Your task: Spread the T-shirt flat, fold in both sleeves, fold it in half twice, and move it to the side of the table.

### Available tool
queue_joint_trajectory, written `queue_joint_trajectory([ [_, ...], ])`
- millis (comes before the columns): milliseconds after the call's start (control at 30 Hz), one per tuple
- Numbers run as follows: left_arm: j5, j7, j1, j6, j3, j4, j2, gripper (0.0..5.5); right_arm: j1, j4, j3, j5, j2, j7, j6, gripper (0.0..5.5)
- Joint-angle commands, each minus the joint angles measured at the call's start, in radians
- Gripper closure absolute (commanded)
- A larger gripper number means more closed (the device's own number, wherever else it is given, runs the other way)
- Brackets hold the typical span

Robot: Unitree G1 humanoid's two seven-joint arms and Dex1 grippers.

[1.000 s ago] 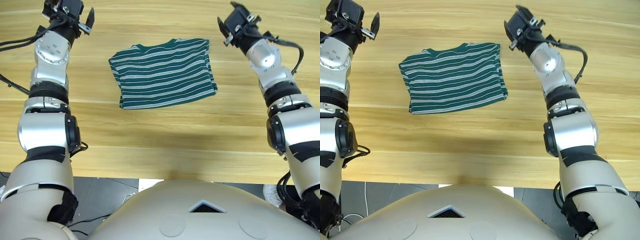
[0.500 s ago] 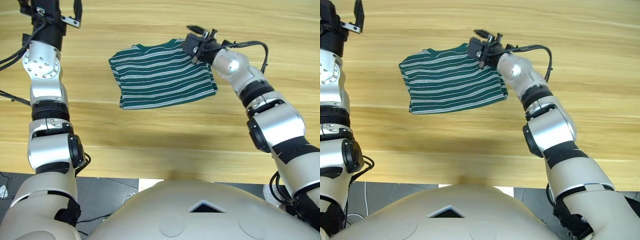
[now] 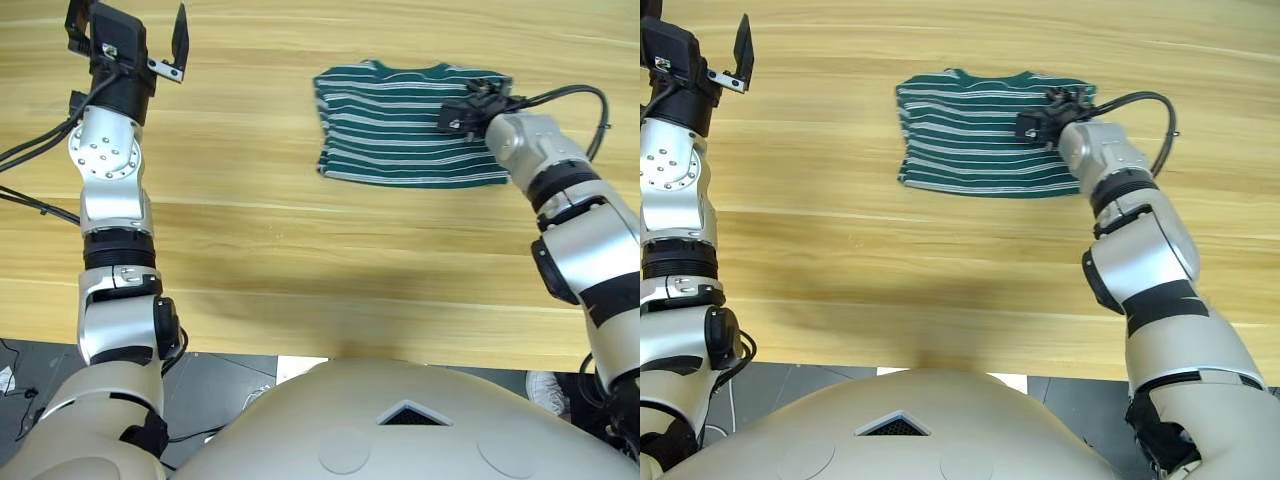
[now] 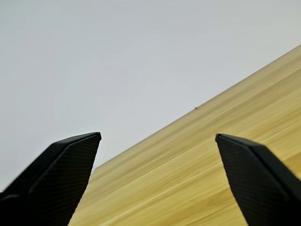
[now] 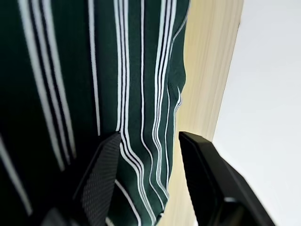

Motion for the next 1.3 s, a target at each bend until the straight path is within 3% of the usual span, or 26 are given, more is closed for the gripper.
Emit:
queue_joint_trajectory([
  [33,0.015,0.006,0.058,0.037,-0.009,-0.122,-0.012,0.97,0.111,-0.122,0.008,0.078,-0.077,0.358,-0.255,3.2],
  [133,0.013,0.006,0.131,0.086,-0.013,-0.307,-0.027,0.97,0.36,-0.729,0.017,0.441,-0.26,0.766,-0.297,3.2],
  [267,-0.005,-0.005,0.242,0.172,-0.03,-0.631,-0.057,0.97,0.577,-1.421,0.088,0.725,-0.447,0.919,-0.125,3.2],
  [400,-0.024,-0.019,0.282,0.234,-0.03,-0.808,-0.07,0.97,0.657,-1.688,0.061,0.86,-0.476,0.94,-0.016,3.2],
  [533,-0.003,-0.015,0.29,0.27,-0.045,-0.824,-0.095,0.97,0.724,-1.739,0.015,0.876,-0.427,0.898,0.032,3.2],
  [800,0.018,-0.001,0.319,0.328,-0.081,-0.843,-0.141,0.97,0.813,-1.666,-0.031,0.841,-0.299,0.801,0.077,3.2],
  [900,0.004,0.008,0.313,0.326,-0.025,-0.829,-0.123,0.97,0.693,-1.578,-0.175,0.933,-0.218,0.74,0.109,3.2],
  [967,-0.001,0.011,0.311,0.319,-0.007,-0.816,-0.123,0.97,0.583,-1.422,-0.219,0.866,-0.143,0.668,0.061,3.2],
  [1133,0.01,0.006,0.297,0.305,-0.023,-0.796,-0.136,0.97,0.325,-0.908,-0.118,0.51,-0.002,0.463,-0.185,3.2],
  [1300,0.023,0.013,0.291,0.296,-0.032,-0.788,-0.139,0.97,0.054,-0.32,0.077,0.17,0.19,0.162,-0.24,3.2],
])
